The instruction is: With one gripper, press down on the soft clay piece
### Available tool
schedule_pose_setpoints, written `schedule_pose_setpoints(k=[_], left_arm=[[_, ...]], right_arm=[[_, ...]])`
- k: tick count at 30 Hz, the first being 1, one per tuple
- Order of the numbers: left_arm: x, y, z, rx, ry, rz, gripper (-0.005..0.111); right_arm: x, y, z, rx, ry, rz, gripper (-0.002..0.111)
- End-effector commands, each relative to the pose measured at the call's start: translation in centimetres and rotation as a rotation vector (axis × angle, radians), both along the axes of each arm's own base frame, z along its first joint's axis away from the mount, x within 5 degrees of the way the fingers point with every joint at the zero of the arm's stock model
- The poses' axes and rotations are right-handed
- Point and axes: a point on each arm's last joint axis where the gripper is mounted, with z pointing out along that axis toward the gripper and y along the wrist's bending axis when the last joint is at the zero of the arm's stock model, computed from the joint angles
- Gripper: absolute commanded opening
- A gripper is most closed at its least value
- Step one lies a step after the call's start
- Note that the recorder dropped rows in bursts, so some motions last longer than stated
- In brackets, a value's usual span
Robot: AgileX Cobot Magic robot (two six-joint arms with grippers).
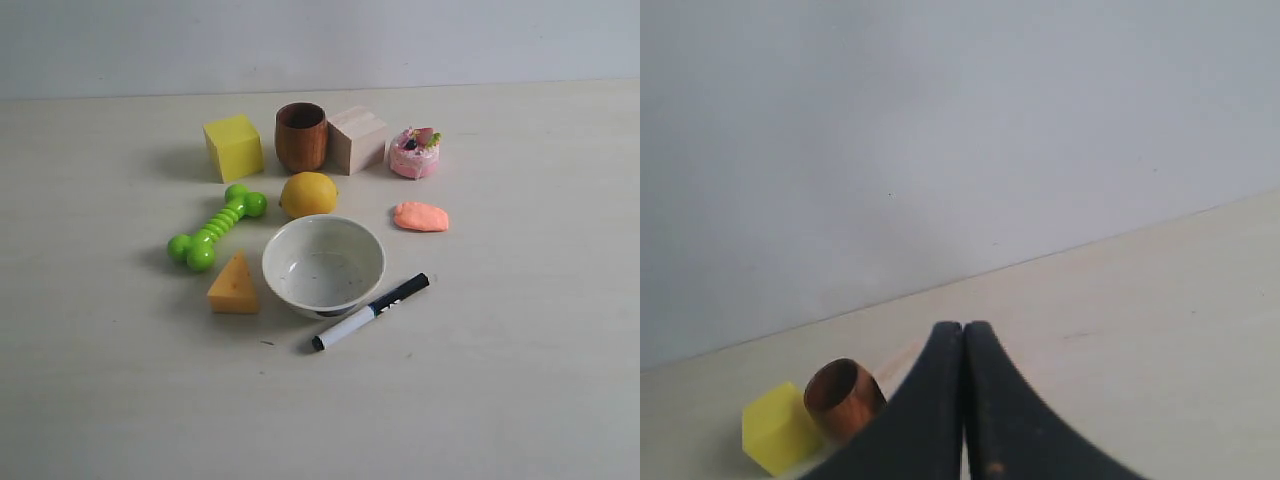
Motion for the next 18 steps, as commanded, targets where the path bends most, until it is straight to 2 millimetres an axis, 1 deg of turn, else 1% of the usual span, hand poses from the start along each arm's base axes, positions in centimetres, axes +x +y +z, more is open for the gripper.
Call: schedule_pose_setpoints(k=[1, 4, 8, 13, 16, 18], left_arm=[[0.0, 0.0, 0.2, -0.011, -0.019, 0.001, 0.000], [0.0, 0.0, 0.2, -0.011, -0.019, 0.001, 0.000], [0.0, 0.0, 0.2, -0.011, -0.019, 0.001, 0.000], [0.0, 0.0, 0.2, -0.011, -0.019, 0.001, 0.000], [0.0, 0.0, 0.2, -0.011, -0.019, 0.001, 0.000], [0.0, 0.0, 0.2, -0.011, -0.019, 0.001, 0.000]], right_arm=[[1.2, 0.4, -0.5, -0.061, 0.078, 0.049, 0.000], [2.3, 0.9, -0.9, -0.098, 0.188, 0.106, 0.000], [4.3, 2.0, -0.6, -0.117, 0.305, 0.185, 0.000], [7.2, 4.6, -1.5, -0.176, 0.465, 0.318, 0.000], [8.8, 6.7, -2.6, -0.243, 0.552, 0.391, 0.000], [10.1, 7.7, -3.3, -0.295, 0.618, 0.401, 0.000]])
